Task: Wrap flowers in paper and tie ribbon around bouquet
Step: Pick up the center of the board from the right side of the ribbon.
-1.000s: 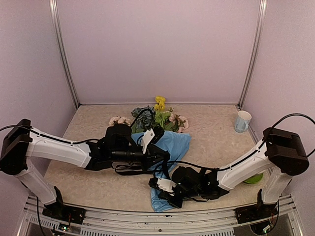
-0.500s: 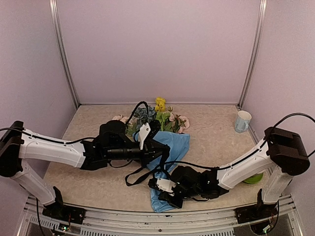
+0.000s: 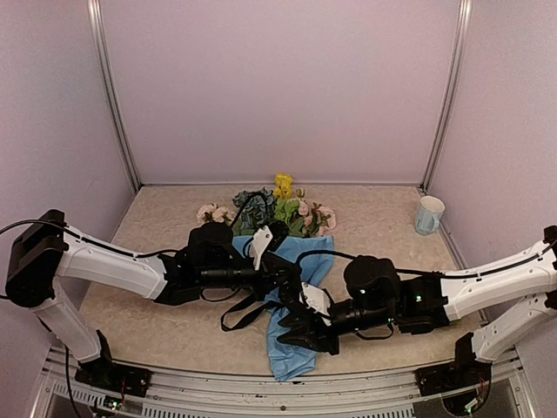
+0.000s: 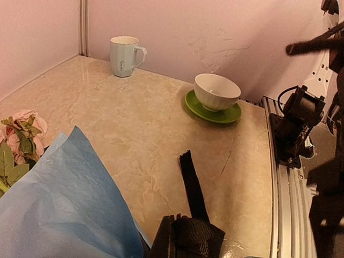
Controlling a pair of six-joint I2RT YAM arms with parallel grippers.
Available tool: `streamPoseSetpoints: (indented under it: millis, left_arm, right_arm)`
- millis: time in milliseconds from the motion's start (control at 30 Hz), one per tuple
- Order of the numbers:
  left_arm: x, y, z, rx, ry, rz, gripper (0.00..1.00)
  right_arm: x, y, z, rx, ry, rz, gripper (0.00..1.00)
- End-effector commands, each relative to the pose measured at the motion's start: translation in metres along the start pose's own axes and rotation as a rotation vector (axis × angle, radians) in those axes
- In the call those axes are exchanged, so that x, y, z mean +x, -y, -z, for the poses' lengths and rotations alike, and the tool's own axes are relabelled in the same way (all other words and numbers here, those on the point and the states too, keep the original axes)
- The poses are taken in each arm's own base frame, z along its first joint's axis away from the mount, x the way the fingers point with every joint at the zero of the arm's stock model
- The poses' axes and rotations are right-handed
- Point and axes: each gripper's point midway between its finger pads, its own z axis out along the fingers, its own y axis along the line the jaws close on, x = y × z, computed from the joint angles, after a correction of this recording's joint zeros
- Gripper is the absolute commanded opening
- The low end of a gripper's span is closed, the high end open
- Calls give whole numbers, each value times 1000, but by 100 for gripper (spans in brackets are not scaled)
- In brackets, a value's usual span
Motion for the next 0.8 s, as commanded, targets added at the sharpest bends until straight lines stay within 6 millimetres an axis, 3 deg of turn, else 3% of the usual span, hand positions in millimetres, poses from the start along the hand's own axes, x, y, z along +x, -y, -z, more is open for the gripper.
streamPoseSetpoints:
  millis: [0,67,167,233,333,400,500,633,767]
  left_arm:
    - [-16,-1,6,-2,54,4,0]
    - [-19,-2,7,-9,61,11,0]
    - [-23,-3,10,-17,73,18,0]
    - [-24,-4,10,-26,76,27,0]
    - [-22,-7,8,-43,66,49,0]
    - [-20,-8,7,-47,64,62,0]
    - [-19,-8,6,-52,64,66,0]
    - [-21,-8,5,-58,70,66,0]
    - [-25,-11,5,-71,74,68,0]
  right_arm:
    - [-17,41,40,211,123,-135,49]
    - [-2,74,52,340,116,-245,64]
    - [21,100,49,424,40,-325,67]
    - [26,100,38,407,4,-329,61]
    - [19,99,22,362,9,-329,37]
    - [15,101,18,363,31,-337,28]
    - [14,100,12,341,57,-352,27]
    - [28,105,2,358,21,-370,38]
    - [29,110,-4,376,25,-363,39]
